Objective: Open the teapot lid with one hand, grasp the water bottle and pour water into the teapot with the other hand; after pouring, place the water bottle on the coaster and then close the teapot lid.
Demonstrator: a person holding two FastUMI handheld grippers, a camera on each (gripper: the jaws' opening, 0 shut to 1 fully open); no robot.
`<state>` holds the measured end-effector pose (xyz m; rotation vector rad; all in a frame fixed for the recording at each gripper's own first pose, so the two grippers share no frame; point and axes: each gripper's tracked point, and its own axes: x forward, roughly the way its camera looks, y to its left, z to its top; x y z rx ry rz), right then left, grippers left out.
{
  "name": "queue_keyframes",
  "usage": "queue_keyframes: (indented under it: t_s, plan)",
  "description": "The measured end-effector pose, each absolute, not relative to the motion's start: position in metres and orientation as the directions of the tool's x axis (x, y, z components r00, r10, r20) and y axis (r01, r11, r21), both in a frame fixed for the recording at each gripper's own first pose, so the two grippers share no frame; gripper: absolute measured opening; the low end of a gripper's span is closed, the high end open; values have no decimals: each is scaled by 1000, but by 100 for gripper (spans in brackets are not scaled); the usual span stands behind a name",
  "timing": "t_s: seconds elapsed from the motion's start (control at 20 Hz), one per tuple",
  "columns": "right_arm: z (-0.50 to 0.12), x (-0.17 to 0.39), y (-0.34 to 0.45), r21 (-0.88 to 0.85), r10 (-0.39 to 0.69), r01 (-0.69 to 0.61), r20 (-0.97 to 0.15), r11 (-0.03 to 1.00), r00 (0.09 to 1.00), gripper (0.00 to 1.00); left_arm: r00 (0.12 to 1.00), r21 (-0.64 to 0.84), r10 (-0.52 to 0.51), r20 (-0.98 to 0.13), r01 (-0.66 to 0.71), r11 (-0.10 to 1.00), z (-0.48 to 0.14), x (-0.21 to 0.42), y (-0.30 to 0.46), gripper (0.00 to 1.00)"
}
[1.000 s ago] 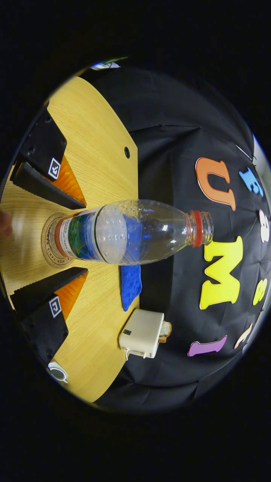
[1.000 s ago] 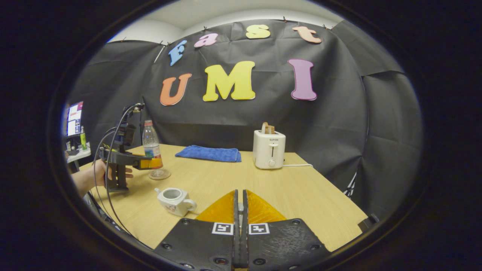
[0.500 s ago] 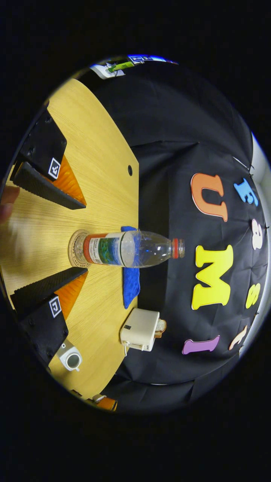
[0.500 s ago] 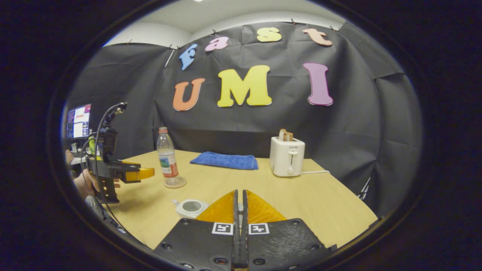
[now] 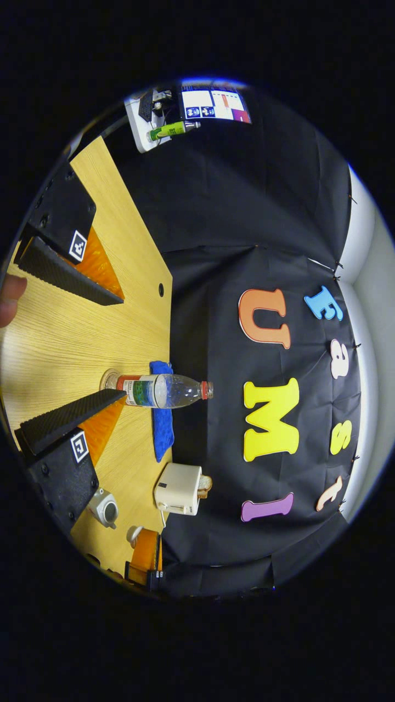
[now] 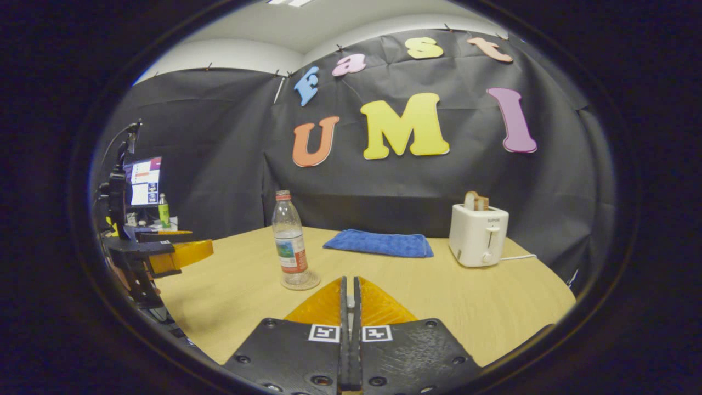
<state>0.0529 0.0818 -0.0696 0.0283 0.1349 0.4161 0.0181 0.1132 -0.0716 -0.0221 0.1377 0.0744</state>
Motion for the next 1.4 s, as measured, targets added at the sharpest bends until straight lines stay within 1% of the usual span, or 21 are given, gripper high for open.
queue_keyframes:
  t_s: [0.3, 0.75, 1.1, 1.15, 1.25, 1.3, 1.35, 1.4]
  plan:
    - [-90, 57, 94, 18, 416, -418, -132, 908, 900, 0, 990, 9, 103, -92, -103, 995, -60, 6, 120, 96]
    - [-107, 63, 95, 40, 415, -414, -145, 909, 898, 1, 992, 28, 94, -89, -91, 995, -59, 3, 114, 96]
    - [-119, 64, 94, 13, 404, -407, -158, 913, 901, 0, 993, 24, 90, -81, -88, 996, -53, 0, 109, 96]
    - [-118, 63, 93, 0, 397, -402, -156, 916, 904, 2, 993, 21, 90, -77, -89, 996, -51, -1, 107, 96]
    - [-117, 62, 90, -9, 390, -395, -145, 919, 910, 8, 993, 13, 88, -80, -87, 996, -51, -2, 101, 96]
    - [-113, 60, 88, -3, 386, -390, -132, 921, 913, 22, 993, 8, 90, -75, -90, 996, -48, -1, 98, 96]
    - [-107, 59, 86, 3, 381, -383, -112, 924, 918, 30, 994, 1, 90, -68, -91, 996, -45, -1, 94, 96]
    - [-97, 59, 80, 5, 364, -365, -90, 931, 927, 48, 995, -8, 82, -57, -82, 997, -40, 0, 87, 96]
